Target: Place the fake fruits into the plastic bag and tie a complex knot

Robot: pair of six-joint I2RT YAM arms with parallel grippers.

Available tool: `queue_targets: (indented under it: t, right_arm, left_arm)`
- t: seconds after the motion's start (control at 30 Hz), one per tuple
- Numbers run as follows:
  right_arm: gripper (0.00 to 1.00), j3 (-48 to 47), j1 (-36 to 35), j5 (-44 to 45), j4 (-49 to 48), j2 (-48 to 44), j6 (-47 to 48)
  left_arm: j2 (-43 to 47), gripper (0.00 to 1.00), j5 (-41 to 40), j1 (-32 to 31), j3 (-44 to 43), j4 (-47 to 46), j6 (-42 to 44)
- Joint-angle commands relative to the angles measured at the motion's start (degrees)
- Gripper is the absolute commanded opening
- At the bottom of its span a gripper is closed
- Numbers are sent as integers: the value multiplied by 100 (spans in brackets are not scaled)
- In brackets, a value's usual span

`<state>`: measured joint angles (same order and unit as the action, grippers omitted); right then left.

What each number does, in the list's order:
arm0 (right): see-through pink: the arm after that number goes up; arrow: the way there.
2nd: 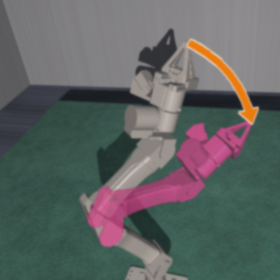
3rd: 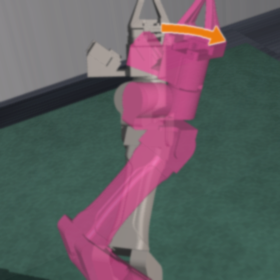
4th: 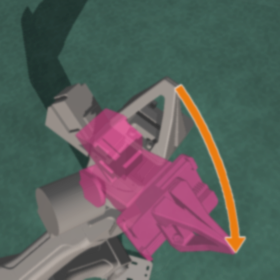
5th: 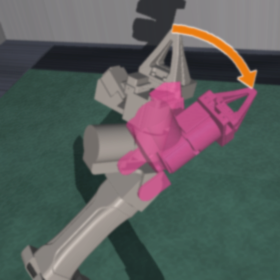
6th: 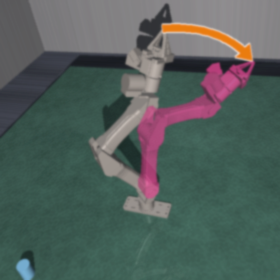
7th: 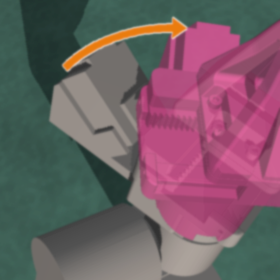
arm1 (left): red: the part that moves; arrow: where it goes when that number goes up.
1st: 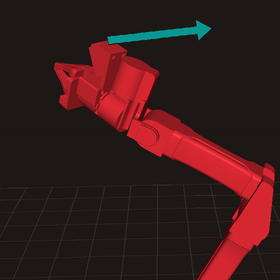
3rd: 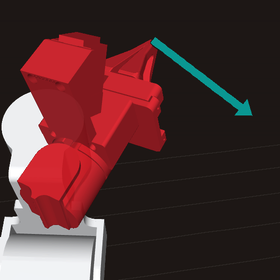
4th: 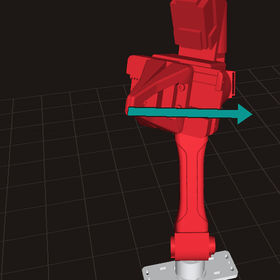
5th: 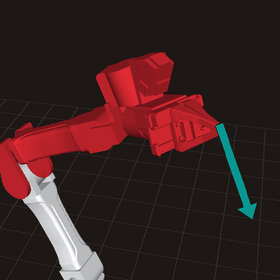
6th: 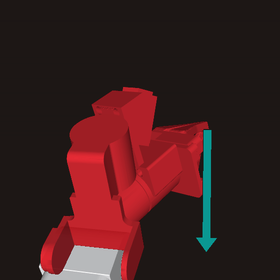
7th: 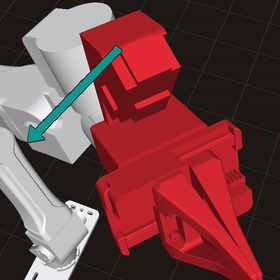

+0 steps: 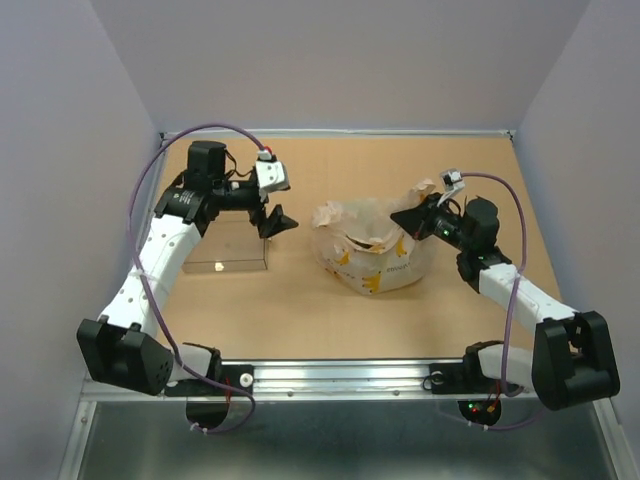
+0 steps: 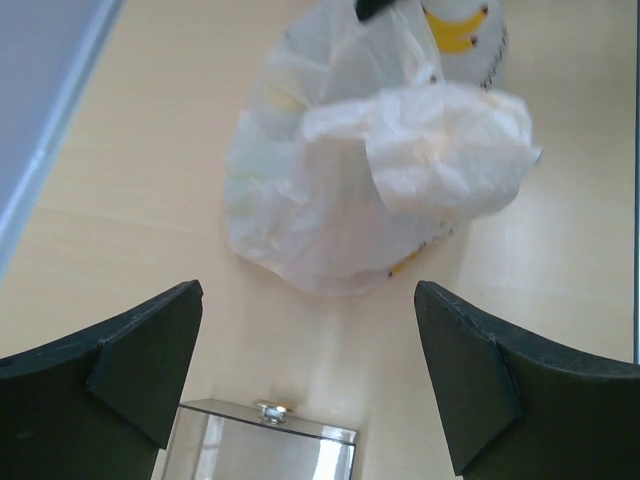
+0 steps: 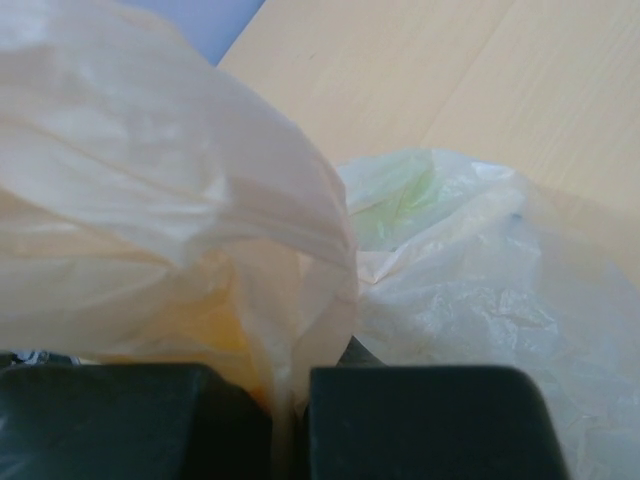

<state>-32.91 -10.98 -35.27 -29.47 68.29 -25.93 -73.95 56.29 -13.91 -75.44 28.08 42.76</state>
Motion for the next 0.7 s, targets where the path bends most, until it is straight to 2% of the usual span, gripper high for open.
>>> queue_targets:
  t: [0.0,0.03,0.33,0.67]
  right_arm:
    - [0,-260,-44,-393,239,79,483]
    - [0,-304,-44,-489,327,88,632]
    - [0,-681,-44,-859,1022,237,1282]
    - [0,-954,-36,-1035,1462,343,1670]
  left_arm:
    - [-277,99,180,-76,521,532,1760]
    - [-417,99,198,-172,452,532,2171]
    - [-1542,99,522,-1043,-576,664,3202]
    - [-2264,99,971,-1553,-1579,919,3344]
